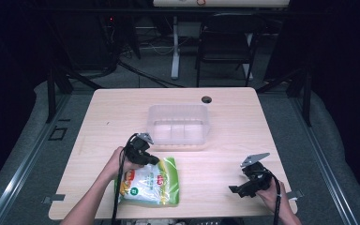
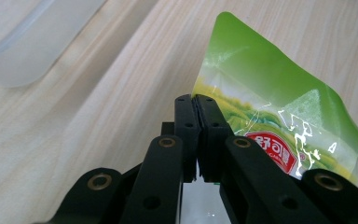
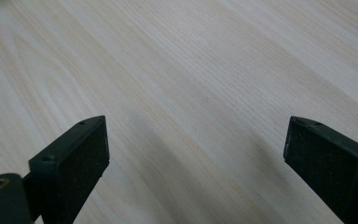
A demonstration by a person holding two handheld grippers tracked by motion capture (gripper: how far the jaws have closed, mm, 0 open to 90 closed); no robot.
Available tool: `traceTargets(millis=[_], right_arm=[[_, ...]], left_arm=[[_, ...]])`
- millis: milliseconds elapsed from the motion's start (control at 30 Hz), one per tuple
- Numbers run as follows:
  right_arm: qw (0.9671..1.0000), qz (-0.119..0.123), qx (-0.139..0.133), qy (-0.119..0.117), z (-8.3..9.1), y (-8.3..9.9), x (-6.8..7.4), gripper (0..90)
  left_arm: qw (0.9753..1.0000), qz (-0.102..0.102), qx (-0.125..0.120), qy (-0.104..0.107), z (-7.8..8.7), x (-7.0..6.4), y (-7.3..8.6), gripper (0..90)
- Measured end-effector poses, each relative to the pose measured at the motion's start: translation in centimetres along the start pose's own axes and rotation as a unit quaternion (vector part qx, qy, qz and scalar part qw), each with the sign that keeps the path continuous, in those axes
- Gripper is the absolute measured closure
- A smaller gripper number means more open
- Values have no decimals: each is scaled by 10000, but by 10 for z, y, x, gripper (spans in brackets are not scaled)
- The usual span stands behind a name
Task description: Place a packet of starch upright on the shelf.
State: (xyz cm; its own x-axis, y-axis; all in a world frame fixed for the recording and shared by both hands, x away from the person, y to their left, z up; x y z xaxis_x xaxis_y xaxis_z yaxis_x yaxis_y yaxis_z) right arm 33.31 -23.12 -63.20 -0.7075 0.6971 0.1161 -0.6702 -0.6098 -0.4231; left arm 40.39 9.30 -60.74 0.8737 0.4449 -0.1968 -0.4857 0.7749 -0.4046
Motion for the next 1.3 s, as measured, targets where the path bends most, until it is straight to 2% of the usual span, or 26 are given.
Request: traceTargets(millis=[133, 367, 500, 600, 700, 733, 800, 833, 967, 1033, 1067, 1167, 1300], right_arm=[[10000, 29, 16, -12, 1, 1, 1, 62], [10000, 28, 58, -2, 0, 2, 0, 63], [9999, 87, 115, -50, -2, 2, 3, 63], [9998, 112, 176, -46, -3, 3, 4, 63], [9997, 118, 199, -48, -4, 3, 3, 63], [9998, 95, 156, -62, -4, 2, 4, 63], [9997, 128, 175, -107, -3, 2, 5, 63], [9998, 120, 171, -68, -3, 2, 5, 63], [9996, 152, 216, -96, -5, 3, 5, 63], [9996, 158, 233, -94, -5, 3, 5, 63], [9996, 162, 231, -94, -5, 3, 5, 64], [9996, 184, 203, -109, -5, 2, 7, 63], [9993, 246, 257, -86, -4, 3, 7, 64]], left_arm=[[10000, 52, -41, -4, 5, 3, 4, 900], [9996, 193, -85, -170, 16, 13, 15, 900], [9995, 207, -110, -205, 20, 14, 22, 898], [9993, 193, -53, -301, 19, 15, 20, 857], [9994, 255, -7, -236, 16, 19, 16, 751], [9992, 320, 47, -225, 14, 21, 15, 660], [9994, 339, 41, -75, 12, 21, 12, 615], [9992, 392, 55, 14, 10, 21, 10, 552], [9990, 334, 228, 208, 1, 16, 7, 419], [9988, 226, 317, 288, -2, 14, 6, 402], [9986, 275, 322, 311, -4, 14, 4, 401], [9982, 215, 400, 403, -9, 11, 3, 417], [9971, 166, 592, 450, -13, 10, 6, 519]])
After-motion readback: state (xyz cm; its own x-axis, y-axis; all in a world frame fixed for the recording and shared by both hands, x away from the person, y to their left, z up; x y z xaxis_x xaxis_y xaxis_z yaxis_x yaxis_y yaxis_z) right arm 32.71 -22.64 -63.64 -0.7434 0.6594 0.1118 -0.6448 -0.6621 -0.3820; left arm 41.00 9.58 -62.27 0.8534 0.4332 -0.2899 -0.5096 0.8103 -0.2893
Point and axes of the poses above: each handheld gripper's, and its own axes: z roughly backward along the jaws, y roughly out of its underside, x roughly to its left, the point moved 9 cm from there along -z, roughly forward along the jaws, and after that the axes turned 8 degrees about x, right-handed, at the moved point
